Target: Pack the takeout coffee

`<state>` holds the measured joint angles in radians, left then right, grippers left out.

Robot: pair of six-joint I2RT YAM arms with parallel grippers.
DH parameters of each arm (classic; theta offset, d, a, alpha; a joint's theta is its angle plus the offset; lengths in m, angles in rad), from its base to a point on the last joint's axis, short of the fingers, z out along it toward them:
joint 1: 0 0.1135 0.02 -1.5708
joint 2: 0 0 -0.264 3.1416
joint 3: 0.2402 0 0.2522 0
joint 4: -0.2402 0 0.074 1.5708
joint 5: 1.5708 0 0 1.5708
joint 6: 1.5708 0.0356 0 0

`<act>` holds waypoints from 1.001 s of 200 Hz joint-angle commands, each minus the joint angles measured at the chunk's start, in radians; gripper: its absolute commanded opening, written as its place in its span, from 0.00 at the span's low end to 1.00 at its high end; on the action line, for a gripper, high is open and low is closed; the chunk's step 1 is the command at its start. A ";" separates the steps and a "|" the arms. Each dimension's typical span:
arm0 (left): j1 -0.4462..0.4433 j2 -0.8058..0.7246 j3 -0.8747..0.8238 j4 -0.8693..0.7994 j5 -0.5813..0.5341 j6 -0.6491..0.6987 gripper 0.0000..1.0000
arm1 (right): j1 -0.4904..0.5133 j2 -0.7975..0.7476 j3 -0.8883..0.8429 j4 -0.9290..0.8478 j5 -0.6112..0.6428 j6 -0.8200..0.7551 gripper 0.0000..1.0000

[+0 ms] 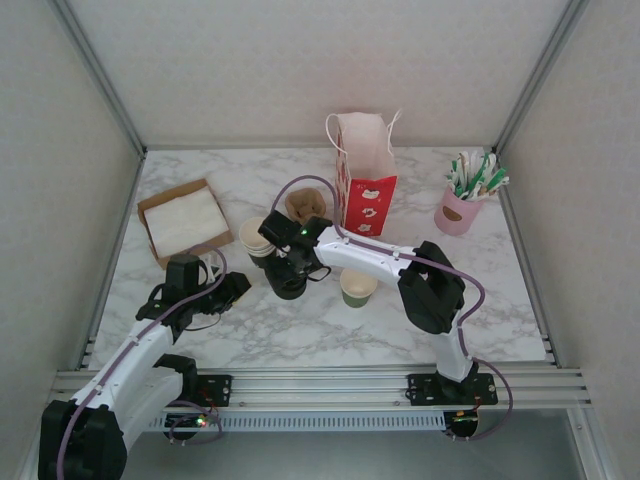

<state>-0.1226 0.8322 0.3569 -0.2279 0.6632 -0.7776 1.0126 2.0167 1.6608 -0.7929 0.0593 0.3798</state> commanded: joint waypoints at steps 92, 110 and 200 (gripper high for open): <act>0.007 -0.026 0.008 -0.025 0.003 0.037 0.34 | 0.012 -0.092 0.022 -0.038 -0.006 0.030 0.75; 0.007 -0.037 0.019 -0.040 -0.002 0.039 0.35 | 0.012 -0.112 0.019 -0.039 -0.010 0.036 0.75; -0.014 -0.111 0.186 -0.223 -0.062 0.075 0.67 | 0.014 -0.307 -0.063 -0.061 -0.014 0.095 0.74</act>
<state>-0.1246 0.7479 0.4713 -0.3714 0.6357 -0.7277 1.0130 1.7851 1.6295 -0.8196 0.0486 0.4393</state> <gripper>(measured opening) 0.624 0.742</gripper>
